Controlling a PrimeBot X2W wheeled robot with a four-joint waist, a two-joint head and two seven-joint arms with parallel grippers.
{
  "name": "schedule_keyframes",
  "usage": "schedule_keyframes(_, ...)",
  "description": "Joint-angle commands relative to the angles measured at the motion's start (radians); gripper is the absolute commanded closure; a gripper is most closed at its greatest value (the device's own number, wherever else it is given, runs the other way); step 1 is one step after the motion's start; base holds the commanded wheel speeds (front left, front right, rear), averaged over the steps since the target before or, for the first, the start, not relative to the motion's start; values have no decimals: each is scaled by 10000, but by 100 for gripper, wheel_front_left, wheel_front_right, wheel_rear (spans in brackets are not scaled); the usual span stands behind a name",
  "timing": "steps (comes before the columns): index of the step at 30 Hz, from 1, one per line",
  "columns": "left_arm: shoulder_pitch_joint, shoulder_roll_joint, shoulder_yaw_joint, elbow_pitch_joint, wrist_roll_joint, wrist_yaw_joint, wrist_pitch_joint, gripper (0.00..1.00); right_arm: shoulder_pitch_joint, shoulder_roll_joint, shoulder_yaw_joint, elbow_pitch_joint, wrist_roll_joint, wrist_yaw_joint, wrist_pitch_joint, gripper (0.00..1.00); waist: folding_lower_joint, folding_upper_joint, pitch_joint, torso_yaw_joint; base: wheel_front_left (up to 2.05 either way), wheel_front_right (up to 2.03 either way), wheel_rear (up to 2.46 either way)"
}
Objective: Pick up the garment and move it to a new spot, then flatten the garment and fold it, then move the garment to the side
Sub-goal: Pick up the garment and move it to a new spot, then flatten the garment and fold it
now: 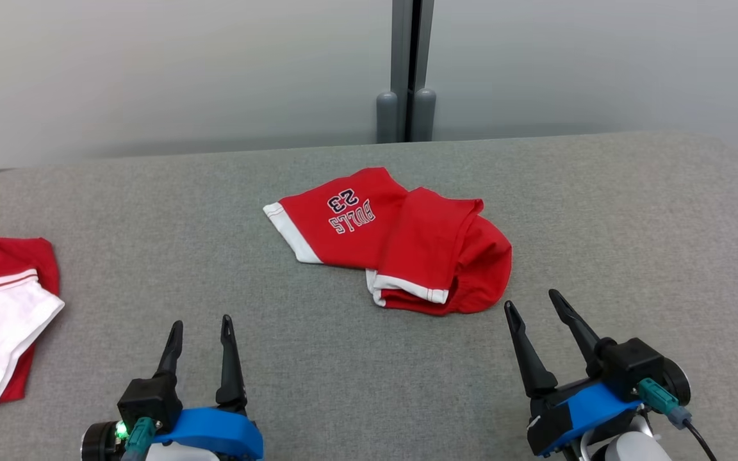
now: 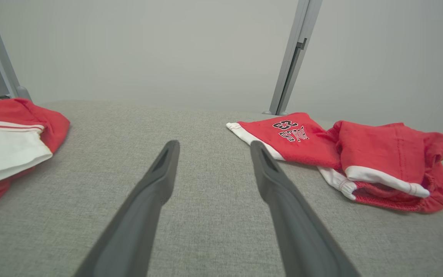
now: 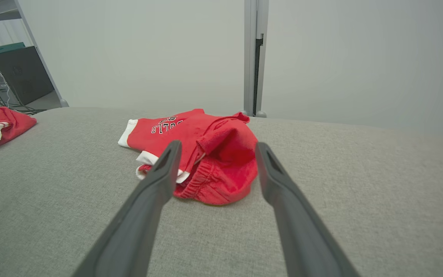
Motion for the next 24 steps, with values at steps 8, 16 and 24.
schedule_keyframes(8, -511, -25, -588, -166, -369, 126, -31, 0, -415, -107, 292, 440, 61, 1, -8, 0, 1, 1, 672, 565, 0, 0, 0)
schedule_keyframes(16, -813, -27, -1078, -210, -572, 310, -31, 0, -971, -320, 433, 1237, 97, 1, -10, 0, 1, 1, 1309, 1542, 0, 0, 0)
schedule_keyframes(24, -881, -26, -1189, -333, -738, 443, -31, 0, -1273, -394, 190, 1820, 73, 1, -10, 0, 1, 1, 1612, 2200, 0, 0, 0)
